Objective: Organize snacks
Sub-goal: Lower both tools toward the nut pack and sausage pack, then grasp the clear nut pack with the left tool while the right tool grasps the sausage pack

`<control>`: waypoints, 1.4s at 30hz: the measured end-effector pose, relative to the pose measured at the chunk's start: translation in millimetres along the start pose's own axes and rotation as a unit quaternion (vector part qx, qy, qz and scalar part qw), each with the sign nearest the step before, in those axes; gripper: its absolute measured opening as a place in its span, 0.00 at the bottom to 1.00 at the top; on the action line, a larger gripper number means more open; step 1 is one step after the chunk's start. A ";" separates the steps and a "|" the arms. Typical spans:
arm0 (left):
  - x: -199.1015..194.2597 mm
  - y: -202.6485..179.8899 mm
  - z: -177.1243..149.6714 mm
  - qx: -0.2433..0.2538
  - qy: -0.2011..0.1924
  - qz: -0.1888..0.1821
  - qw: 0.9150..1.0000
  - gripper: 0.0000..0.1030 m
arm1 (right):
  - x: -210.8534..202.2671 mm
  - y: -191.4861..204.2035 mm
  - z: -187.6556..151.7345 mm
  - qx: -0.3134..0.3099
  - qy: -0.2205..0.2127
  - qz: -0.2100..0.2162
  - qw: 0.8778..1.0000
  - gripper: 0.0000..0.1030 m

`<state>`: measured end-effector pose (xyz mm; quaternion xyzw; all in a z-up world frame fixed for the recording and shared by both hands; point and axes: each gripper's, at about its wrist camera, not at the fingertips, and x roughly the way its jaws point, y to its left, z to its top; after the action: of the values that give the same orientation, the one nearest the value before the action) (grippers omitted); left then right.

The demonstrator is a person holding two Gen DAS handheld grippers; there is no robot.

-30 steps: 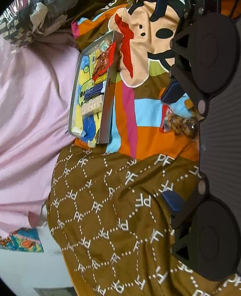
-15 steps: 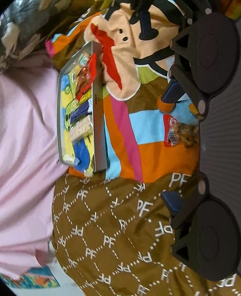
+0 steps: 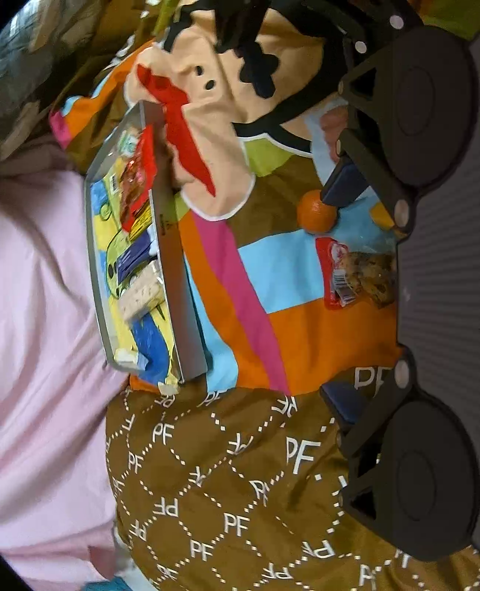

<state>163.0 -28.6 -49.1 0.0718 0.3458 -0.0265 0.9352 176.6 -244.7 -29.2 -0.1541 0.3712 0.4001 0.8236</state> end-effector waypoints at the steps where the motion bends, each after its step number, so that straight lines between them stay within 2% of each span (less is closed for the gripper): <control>1: 0.8 0.1 -0.9 0.008 0.004 -0.003 1.000 1.00 | 2.1 0.7 0.1 -0.007 0.003 0.004 1.000 0.99; 5: 3.5 4.8 -3.3 0.013 0.024 -0.040 0.999 1.00 | 10.9 1.5 2.2 -0.021 0.013 0.009 1.000 0.99; 8: 9.0 9.7 -2.1 0.008 0.054 -0.070 0.996 1.00 | 19.3 -1.5 3.3 -0.021 0.020 -0.010 1.000 0.99; 15: 26.0 15.5 0.0 -0.004 0.097 -0.088 0.991 1.00 | 28.1 -17.5 3.2 0.025 0.015 0.026 0.999 0.99; 19: 33.6 19.4 -0.8 -0.021 0.119 -0.103 0.987 0.99 | 29.3 -11.8 1.8 0.018 0.020 0.051 0.998 0.98; 22: 37.1 26.2 -0.9 -0.050 0.130 -0.122 0.983 0.95 | 29.4 -3.5 0.3 -0.001 0.029 0.065 0.997 0.96; 24: 39.2 30.3 -1.0 -0.075 0.139 -0.135 0.978 0.88 | 28.2 0.7 -0.5 -0.007 0.031 0.069 0.997 0.92; 28: 38.6 35.5 -0.3 -0.101 0.154 -0.136 0.973 0.80 | 23.6 3.9 -1.0 -0.007 0.037 0.075 0.996 0.86; 30: 37.7 36.3 0.6 -0.107 0.163 -0.136 0.971 0.72 | 22.2 5.2 -1.3 -0.008 0.041 0.076 0.996 0.85; 34: 36.4 32.9 2.3 -0.098 0.173 -0.123 0.972 0.68 | 24.8 8.9 0.1 0.008 0.046 0.053 0.997 0.85; 42: 38.6 33.0 -0.6 -0.106 0.168 -0.111 0.974 0.65 | 31.6 11.5 -1.1 0.052 0.037 0.013 0.998 0.83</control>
<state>195.2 4.1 -70.8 -0.0631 0.5049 -0.0814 0.8570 179.9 -220.8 -52.6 -0.1206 0.4236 0.3848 0.8111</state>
